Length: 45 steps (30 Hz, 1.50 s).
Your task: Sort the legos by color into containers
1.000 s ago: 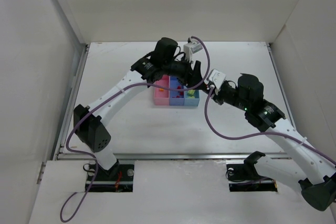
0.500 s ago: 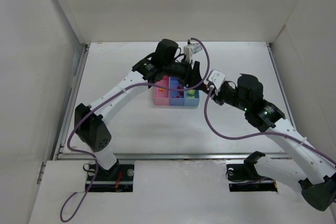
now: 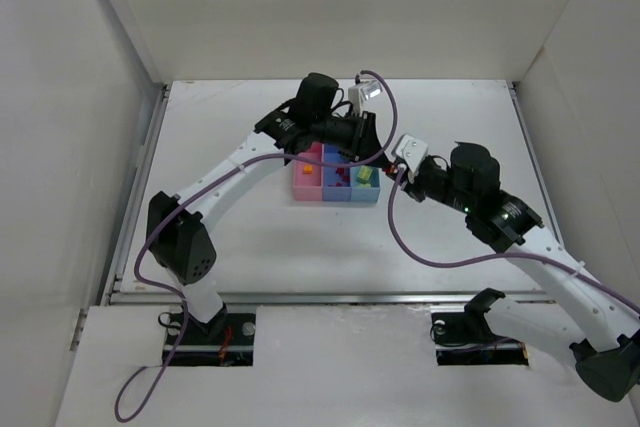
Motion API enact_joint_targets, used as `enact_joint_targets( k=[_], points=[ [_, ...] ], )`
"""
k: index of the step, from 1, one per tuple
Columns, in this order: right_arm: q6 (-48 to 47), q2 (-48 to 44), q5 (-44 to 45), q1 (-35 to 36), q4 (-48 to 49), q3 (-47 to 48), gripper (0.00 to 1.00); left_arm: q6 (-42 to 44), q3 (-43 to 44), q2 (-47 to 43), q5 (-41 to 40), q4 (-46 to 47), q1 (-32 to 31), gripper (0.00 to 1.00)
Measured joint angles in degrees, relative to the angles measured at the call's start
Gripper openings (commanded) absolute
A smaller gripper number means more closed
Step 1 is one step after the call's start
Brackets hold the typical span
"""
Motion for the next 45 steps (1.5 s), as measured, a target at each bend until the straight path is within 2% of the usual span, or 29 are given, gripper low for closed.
enact_joint_targets(
  k=[3, 27, 33, 38, 42, 45],
  points=[
    [0.0, 0.0, 0.07, 0.0, 0.04, 0.0, 0.03, -0.09, -0.07, 0.0, 0.11, 0.07, 0.07, 0.0],
    [-1.38, 1.57, 3.82, 1.95, 3.23, -3.15, 0.03, 2.49, -1.95, -0.22, 1.11, -2.29, 2.29, 0.0],
    [-1.51, 2.38, 10.49, 1.05, 0.57, -4.24, 0.03, 3.43, -2.38, -2.8, 1.01, -3.37, 4.98, 0.0],
    [-1.49, 2.58, 12.33, 1.05, -0.59, -5.31, 0.03, 4.28, -2.58, -4.94, 0.83, -3.78, 6.23, 0.0],
    [-1.44, 2.58, 12.83, 1.05, -1.16, -5.4, 0.03, 6.86, -2.6, -5.16, -2.56, -4.9, 6.16, 0.0],
    [-1.14, 2.36, 12.81, 1.05, -1.33, -5.4, 0.03, 11.06, -2.62, -4.98, -10.05, -5.88, 6.23, 0.0]
  ],
)
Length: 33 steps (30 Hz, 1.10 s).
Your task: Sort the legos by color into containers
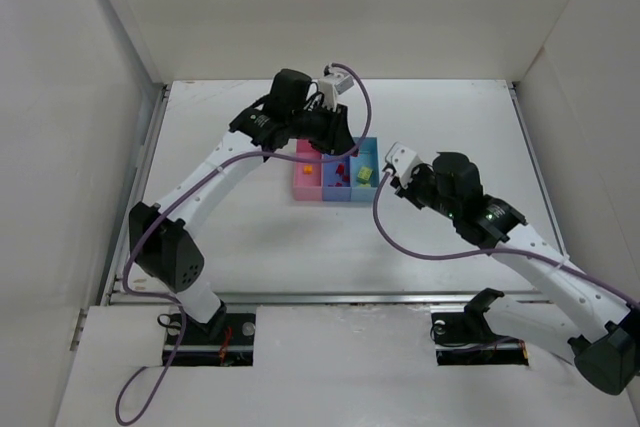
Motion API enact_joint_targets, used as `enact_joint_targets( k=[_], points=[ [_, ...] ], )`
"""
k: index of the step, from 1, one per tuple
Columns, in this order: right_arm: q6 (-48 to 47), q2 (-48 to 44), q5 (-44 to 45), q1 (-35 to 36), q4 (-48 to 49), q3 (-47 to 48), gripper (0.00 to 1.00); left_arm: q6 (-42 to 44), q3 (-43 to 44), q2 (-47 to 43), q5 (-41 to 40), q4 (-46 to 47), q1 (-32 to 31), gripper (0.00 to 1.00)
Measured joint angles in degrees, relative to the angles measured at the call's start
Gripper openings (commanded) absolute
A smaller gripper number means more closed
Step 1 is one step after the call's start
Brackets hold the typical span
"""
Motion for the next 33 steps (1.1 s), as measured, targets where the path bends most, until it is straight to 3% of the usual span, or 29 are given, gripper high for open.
enact_joint_targets(
  k=[4, 13, 17, 20, 22, 26, 33],
  points=[
    [0.72, -1.49, -0.04, 0.0, 0.07, 0.0, 0.03, 5.29, -0.66, 2.21, -10.58, 1.49, 0.02, 0.0],
    [1.38, -3.56, -0.48, 0.0, 0.0, 0.04, 0.03, 8.63, -5.66, 11.69, -22.51, 5.7, 0.17, 0.01],
    [1.4, -4.04, -0.61, 0.0, -0.02, 0.04, 0.03, 8.92, -7.13, 13.03, -24.57, 7.28, 0.22, 0.12],
    [1.4, -4.2, -0.76, 0.0, -0.02, 0.04, 0.03, 9.18, -7.41, 13.03, -24.76, 8.76, 0.22, 0.27],
    [1.4, -4.2, -0.9, 0.0, -0.07, 0.04, 0.03, 9.33, -7.41, 13.03, -24.46, 9.55, 0.22, 0.43],
    [1.4, -4.2, -1.07, 0.0, -0.17, 0.07, 0.03, 9.44, -7.41, 13.31, -23.89, 9.7, 0.22, 0.61],
    [1.4, -4.15, -1.53, 0.0, -0.7, 0.57, 0.03, 9.42, -7.32, 14.27, -23.32, 8.94, 0.35, 0.64]
  ],
)
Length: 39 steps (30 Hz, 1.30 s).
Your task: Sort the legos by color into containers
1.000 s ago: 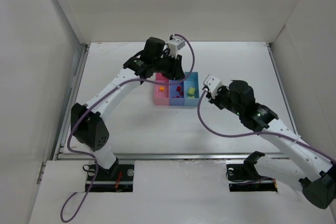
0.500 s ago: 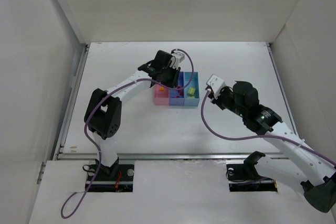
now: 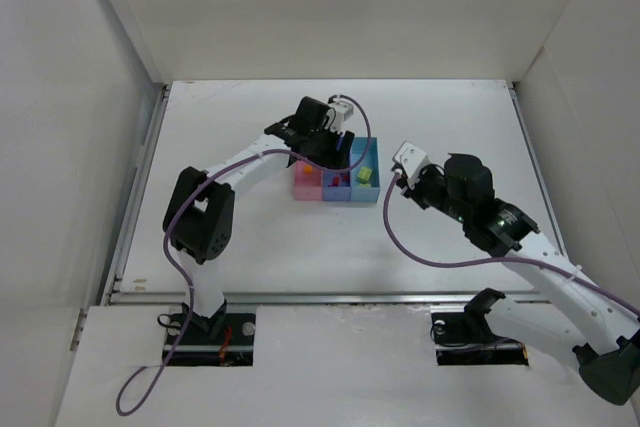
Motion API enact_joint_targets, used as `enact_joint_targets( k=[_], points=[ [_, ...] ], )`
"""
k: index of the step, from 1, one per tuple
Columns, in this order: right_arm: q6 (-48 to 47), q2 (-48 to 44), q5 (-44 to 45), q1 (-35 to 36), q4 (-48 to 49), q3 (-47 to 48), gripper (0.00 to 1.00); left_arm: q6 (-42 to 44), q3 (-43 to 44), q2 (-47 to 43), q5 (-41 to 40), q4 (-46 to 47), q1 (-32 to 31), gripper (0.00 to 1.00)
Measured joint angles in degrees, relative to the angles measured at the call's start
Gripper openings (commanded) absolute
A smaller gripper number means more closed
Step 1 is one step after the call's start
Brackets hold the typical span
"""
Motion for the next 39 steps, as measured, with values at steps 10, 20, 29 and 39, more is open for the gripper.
enact_joint_targets(
  k=[10, 20, 29, 39],
  points=[
    [3.74, 8.04, -12.98, 0.22, 4.63, 6.47, 0.03, -0.59, 4.35, -10.54, -0.02, -2.16, 9.03, 0.69],
    [13.03, 35.91, -28.13, 1.2, 8.81, 28.72, 0.01, -2.69, -0.33, -25.35, -3.06, -0.63, 22.12, 0.7],
    [15.67, 50.34, -21.09, 2.12, 9.75, 38.51, 0.01, -1.18, -6.38, -26.73, -3.06, -1.75, 25.68, 0.76],
    [17.11, 62.99, -15.61, 3.1, 9.25, 42.99, 0.14, -0.81, -8.35, -28.76, -2.73, -1.79, 29.11, 0.76]
  ],
)
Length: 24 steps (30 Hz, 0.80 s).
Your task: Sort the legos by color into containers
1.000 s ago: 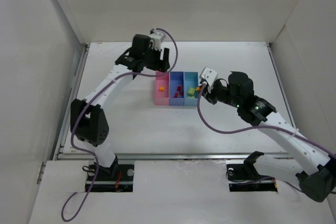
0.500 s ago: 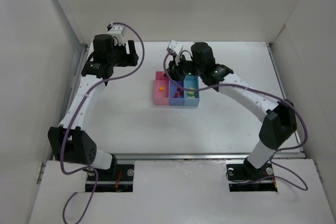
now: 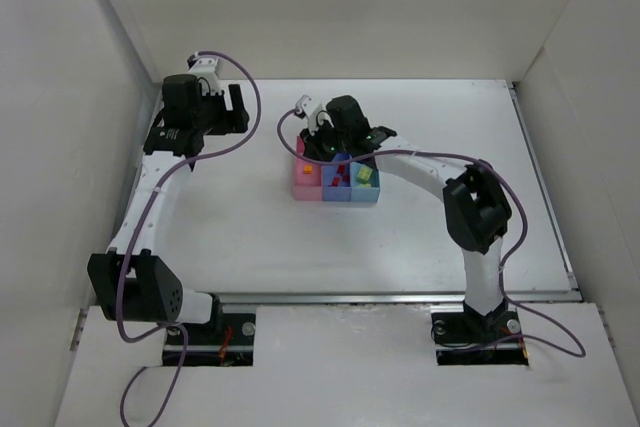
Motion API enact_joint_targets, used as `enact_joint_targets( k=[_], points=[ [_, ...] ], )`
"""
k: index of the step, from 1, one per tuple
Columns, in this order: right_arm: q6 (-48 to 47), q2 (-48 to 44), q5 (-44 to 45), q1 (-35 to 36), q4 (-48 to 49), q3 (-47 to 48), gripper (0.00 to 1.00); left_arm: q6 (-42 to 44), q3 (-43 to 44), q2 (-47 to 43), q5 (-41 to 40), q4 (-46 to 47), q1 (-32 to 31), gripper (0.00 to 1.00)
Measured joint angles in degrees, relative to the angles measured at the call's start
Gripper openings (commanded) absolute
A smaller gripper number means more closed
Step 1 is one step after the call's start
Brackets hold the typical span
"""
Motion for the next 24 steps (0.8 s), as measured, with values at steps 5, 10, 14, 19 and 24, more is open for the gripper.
enact_joint_targets(
  k=[5, 10, 14, 19, 24],
  points=[
    [0.68, 1.07, 1.55, 0.33, -0.13, 0.72, 0.36, 0.0, -0.22, 0.0, 0.31, 0.0, 0.24, 0.76],
    [1.01, 1.16, 2.14, 0.33, 0.04, 1.27, 0.5, -0.02, -0.22, 0.0, 0.55, 0.0, 0.24, 0.76],
    [1.07, 1.16, 2.73, 0.33, 0.0, 1.29, 0.62, -0.02, -0.22, 0.0, 0.85, 0.02, 0.37, 0.76],
    [0.94, 1.16, 3.43, 0.33, 0.02, 1.29, 0.63, -0.02, -0.22, 0.0, 1.18, 0.02, 0.94, 0.76],
    [0.59, -1.6, 5.92, 0.35, -1.09, 1.07, 0.66, 0.0, -0.22, 0.0, 1.2, -0.02, 1.36, 0.76]
  ],
)
